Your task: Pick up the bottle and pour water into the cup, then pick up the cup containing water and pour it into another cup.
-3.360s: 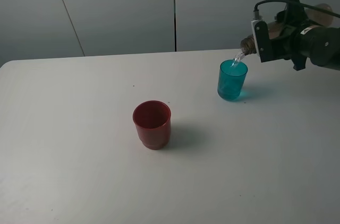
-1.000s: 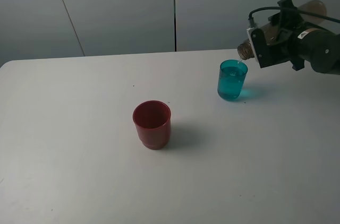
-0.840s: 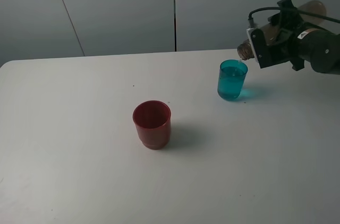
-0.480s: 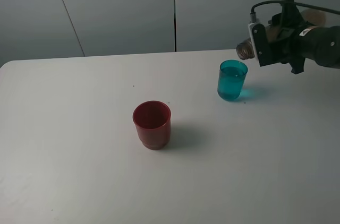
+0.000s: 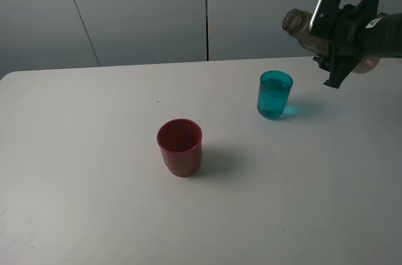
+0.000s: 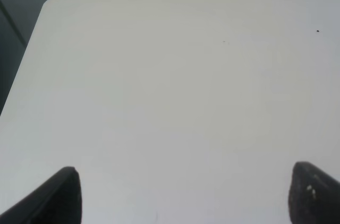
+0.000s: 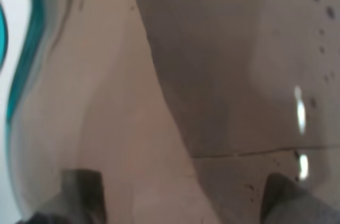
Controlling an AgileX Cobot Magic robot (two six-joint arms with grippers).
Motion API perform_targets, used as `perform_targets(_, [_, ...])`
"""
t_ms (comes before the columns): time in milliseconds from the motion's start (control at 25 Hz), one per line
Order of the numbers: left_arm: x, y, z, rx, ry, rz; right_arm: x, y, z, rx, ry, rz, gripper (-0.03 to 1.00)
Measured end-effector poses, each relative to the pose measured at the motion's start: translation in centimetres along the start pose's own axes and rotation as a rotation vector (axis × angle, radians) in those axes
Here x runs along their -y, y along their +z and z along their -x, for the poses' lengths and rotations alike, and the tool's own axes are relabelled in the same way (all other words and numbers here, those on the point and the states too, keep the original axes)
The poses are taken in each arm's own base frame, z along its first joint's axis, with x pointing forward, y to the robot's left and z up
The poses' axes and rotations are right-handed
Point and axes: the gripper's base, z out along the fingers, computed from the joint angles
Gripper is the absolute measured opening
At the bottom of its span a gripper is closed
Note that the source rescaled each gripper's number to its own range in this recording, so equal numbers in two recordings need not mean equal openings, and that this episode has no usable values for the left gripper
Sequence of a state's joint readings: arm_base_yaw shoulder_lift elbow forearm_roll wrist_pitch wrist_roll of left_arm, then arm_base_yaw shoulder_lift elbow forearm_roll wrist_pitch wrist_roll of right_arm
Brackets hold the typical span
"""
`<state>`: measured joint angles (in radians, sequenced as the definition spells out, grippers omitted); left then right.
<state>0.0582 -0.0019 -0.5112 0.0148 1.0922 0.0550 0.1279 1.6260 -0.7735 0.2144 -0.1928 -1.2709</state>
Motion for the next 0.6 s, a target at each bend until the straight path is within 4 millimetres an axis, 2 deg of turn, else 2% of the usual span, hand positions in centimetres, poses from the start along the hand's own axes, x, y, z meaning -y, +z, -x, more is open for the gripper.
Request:
perform_targets(200, [0.0,0.0,0.0,0.000,0.000,0.000,0.5,-0.7,0.8,0.030,0.230,-0.005,0.04])
perform_targets(600, [0.0,0.0,0.0,0.000,0.000,0.000,3.0,-1.7,7.8,0.218,0.651,0.026,0.04])
